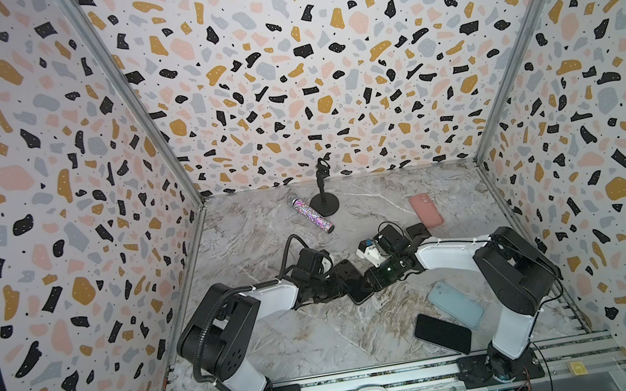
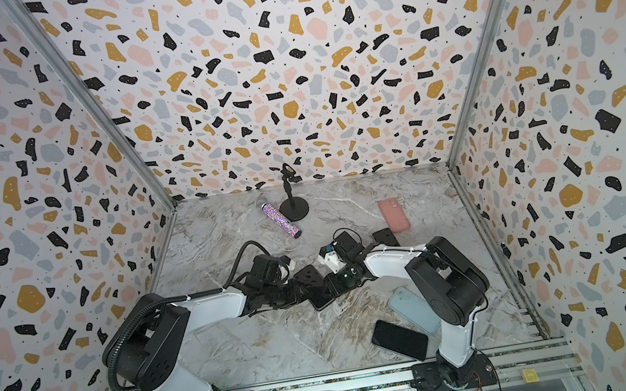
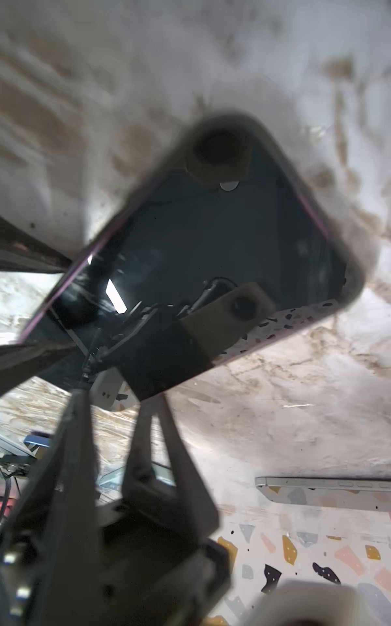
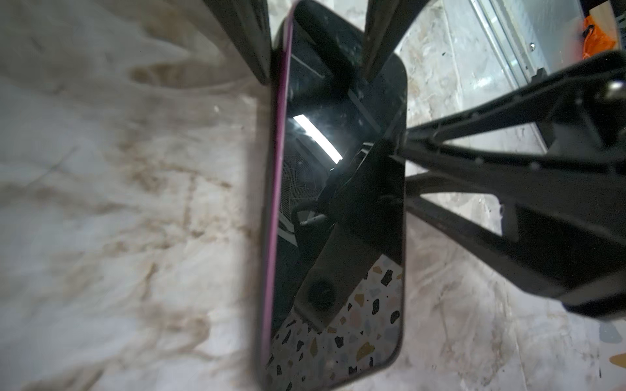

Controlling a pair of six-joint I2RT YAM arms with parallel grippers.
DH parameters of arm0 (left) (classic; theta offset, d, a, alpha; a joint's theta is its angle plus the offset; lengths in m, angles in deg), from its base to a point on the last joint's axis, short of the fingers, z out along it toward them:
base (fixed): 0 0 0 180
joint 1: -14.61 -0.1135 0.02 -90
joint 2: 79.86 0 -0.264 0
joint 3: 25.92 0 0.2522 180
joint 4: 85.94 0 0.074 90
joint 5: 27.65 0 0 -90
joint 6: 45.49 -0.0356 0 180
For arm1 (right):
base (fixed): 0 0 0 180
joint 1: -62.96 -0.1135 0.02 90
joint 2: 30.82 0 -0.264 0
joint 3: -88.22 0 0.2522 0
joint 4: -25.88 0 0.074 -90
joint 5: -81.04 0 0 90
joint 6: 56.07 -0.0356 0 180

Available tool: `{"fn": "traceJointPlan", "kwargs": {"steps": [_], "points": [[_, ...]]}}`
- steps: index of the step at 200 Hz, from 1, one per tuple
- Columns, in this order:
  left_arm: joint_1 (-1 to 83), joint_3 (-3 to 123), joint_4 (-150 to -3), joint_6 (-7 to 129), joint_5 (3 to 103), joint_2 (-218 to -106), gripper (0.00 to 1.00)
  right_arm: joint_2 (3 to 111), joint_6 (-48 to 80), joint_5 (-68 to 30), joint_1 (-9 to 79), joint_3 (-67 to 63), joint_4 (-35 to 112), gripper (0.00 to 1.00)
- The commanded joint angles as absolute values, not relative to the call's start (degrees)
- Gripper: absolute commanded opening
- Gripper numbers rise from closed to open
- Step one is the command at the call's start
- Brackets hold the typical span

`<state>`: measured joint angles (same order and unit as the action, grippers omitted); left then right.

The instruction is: Put the phone into the phone case

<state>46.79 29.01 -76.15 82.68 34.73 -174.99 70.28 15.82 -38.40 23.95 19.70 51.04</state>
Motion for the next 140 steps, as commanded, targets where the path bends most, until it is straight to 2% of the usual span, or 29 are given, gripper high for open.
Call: {"fn": "traceJointPlan", "kwargs": {"steps": [1,47,100,140], "points": [[46.95,31.82,-76.55,81.19,33.96,-176.65,0.29,67.54,13.02,-42.96,22.03,21.24,49.38,0.43],[46.96,33.16,-72.26,80.06,34.55,-176.39,0.28,65.19,9.64,-40.78,21.2,23.14,48.63,0.43],[47.08,31.61,-61.37,79.83,36.08,-168.27,0.35,62.6,2.63,-35.97,23.79,25.51,46.88,0.45],[48.05,31.52,-58.06,79.87,35.29,-166.41,0.36,62.59,-0.84,-35.01,24.74,25.41,45.38,0.46]]}}
